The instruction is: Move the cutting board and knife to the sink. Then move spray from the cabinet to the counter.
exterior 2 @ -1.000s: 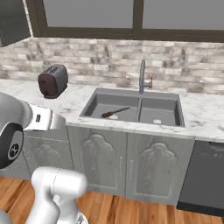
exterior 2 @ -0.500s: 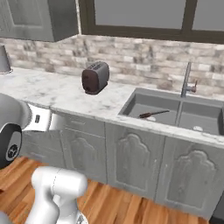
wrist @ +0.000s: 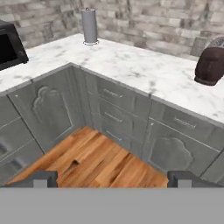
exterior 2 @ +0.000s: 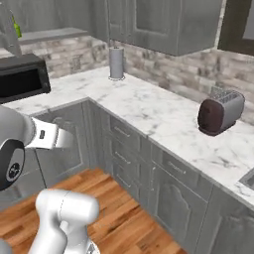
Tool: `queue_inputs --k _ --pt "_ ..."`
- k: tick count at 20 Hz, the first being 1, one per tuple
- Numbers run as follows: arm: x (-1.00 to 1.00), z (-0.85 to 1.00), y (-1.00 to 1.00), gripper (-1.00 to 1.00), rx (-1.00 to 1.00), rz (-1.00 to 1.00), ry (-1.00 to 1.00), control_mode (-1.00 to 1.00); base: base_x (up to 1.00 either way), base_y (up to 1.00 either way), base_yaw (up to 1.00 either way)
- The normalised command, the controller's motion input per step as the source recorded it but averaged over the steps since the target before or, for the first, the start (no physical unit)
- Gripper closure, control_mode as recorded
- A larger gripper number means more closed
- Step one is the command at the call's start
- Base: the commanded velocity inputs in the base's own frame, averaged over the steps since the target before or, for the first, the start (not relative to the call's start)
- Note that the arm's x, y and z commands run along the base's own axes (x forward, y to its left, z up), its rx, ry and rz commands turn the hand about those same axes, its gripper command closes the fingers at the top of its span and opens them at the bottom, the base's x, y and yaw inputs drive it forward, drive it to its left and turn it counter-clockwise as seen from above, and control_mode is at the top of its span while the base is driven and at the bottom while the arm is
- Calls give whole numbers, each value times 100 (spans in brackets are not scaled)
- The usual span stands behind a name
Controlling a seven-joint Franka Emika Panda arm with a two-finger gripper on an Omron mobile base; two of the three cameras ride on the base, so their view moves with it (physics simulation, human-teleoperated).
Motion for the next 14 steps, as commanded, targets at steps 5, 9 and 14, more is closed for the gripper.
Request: queue_inputs --k 5,9,14 --pt "0 0 0 -100 0 0 0 100 8 75 71" --pt "0 0 0 -100 0 0 0 100 10 31 66" --pt "0 0 0 -100 0 0 0 100 13 39 56"
